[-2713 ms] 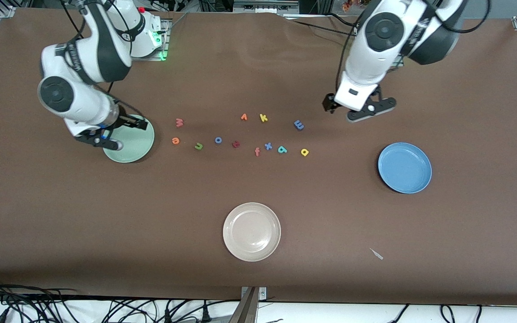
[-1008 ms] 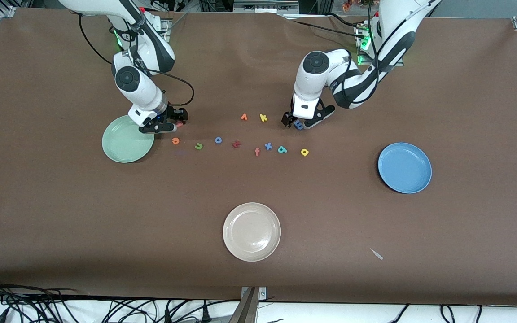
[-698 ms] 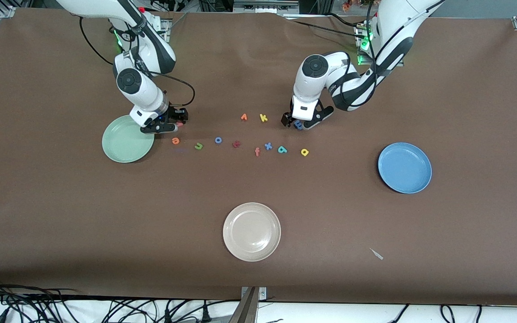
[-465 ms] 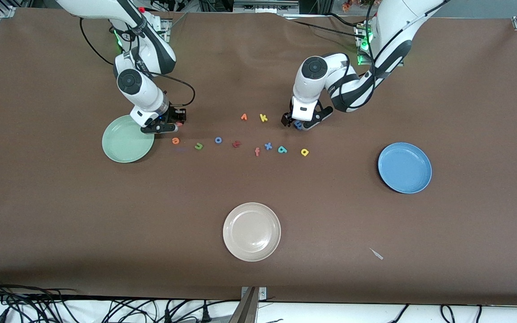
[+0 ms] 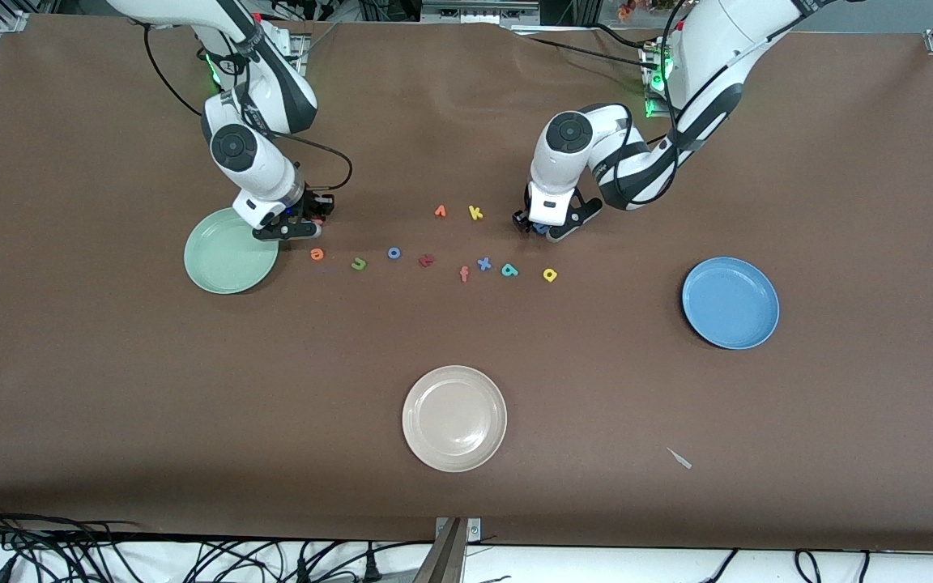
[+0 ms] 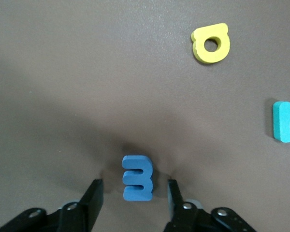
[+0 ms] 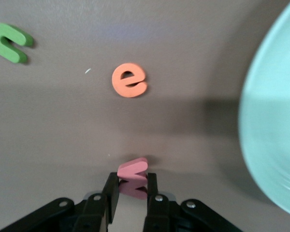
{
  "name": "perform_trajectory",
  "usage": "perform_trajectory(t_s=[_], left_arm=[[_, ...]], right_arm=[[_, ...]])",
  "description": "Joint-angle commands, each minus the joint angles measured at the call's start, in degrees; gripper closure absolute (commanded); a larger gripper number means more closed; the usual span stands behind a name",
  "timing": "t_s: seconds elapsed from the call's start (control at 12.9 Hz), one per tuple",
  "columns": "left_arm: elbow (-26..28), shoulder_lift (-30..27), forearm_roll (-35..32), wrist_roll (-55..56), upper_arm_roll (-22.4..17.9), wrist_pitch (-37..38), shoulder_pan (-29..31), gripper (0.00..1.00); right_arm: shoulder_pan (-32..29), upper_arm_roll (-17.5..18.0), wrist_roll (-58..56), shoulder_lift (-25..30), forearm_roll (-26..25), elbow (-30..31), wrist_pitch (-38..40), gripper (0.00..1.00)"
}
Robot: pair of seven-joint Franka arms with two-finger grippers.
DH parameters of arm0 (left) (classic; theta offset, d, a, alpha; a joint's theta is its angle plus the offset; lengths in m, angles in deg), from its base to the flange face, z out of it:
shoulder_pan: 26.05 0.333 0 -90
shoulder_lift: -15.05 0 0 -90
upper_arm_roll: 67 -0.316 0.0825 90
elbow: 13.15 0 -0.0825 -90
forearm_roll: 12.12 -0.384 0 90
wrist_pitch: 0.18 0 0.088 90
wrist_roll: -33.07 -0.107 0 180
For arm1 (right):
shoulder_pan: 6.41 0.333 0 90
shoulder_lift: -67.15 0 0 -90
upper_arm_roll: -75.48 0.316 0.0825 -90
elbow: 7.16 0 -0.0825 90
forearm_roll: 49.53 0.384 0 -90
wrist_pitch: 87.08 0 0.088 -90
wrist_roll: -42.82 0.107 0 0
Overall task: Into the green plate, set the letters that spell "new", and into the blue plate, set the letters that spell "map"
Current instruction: 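Drop the pink v into the green plate while the left gripper lifts the m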
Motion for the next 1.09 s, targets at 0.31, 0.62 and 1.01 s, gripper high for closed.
perform_trajectory(t_s=[0.31, 0.62, 1.01], left_arm=[[-1.3, 1.2, -2.5, 1.8, -0.7, 0.2, -0.8, 0.77], [-1.7, 0.9, -3.3, 0.9, -0.7, 1.0, -0.2, 1.00], [-13.8, 1.2, 4.8, -16.8, 0.1, 22.8, 0.5, 1.00]], right_arm=[[0.2, -12.6, -8.1, 10.0, 0.2, -3.5, 17.2, 0.98], [0.1, -17.1, -10.6, 4.6, 0.0, -2.6, 12.0, 0.96], [0.2, -17.2, -10.1, 3.7, 0.1, -3.3, 9.4, 0.25]])
